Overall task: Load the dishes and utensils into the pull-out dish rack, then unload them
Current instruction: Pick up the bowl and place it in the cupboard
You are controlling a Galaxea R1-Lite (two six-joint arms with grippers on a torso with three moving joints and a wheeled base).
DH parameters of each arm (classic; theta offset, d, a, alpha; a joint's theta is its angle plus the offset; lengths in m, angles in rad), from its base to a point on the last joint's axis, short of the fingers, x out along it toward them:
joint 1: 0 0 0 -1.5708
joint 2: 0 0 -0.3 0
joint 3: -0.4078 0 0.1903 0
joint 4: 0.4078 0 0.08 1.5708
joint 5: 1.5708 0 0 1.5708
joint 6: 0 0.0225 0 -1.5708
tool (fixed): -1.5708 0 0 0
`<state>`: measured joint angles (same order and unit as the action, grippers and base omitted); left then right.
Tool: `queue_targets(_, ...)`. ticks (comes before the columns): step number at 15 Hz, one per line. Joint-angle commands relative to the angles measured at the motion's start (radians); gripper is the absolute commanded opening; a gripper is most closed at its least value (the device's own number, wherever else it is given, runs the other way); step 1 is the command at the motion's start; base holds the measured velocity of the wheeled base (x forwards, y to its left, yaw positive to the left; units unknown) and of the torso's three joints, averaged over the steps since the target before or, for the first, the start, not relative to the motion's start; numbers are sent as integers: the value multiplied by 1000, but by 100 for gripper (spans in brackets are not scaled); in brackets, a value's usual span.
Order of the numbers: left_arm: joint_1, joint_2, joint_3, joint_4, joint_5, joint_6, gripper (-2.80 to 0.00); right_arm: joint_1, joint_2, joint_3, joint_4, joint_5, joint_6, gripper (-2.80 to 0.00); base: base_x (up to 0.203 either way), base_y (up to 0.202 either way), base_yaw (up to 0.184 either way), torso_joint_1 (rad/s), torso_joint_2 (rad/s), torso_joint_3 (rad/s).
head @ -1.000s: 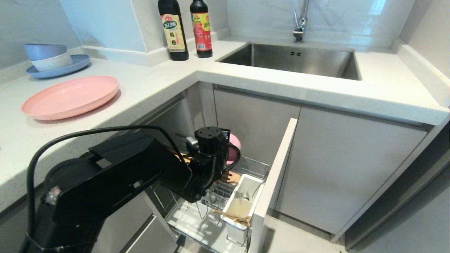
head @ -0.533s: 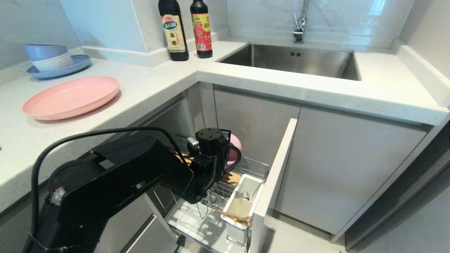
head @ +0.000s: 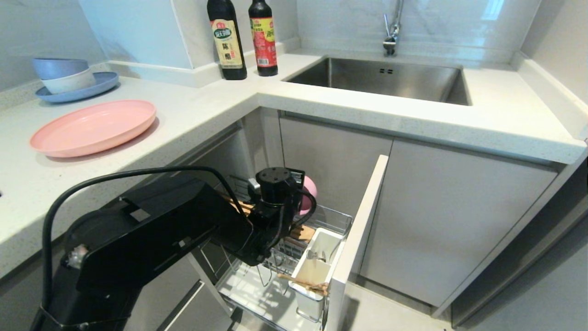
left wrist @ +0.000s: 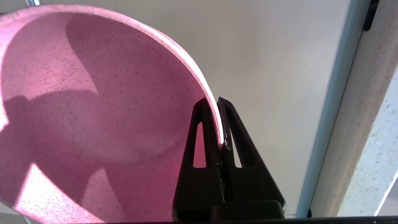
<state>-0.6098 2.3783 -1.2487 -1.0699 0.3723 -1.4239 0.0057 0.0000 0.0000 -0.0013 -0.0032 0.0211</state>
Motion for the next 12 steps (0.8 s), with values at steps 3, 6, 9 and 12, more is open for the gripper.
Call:
queue_targets(3, 2, 12, 2, -4, -1, 52, -280, 0, 0, 2, 0, 0, 0, -280, 0, 0, 0, 0, 0, 0)
queue_targets(6, 1, 15, 5, 2, -4, 95, -280, 0, 0, 2, 0, 0, 0, -280, 0, 0, 0, 0, 0, 0)
queue_targets(9, -1, 20, 8, 98, -3, 159, -280, 0, 0, 2, 0, 0, 0, -280, 0, 0, 0, 0, 0, 0)
queue_targets(12, -4, 21, 8, 193, 0, 178, -280, 0, 0, 2, 0, 0, 0, -280, 0, 0, 0, 0, 0, 0)
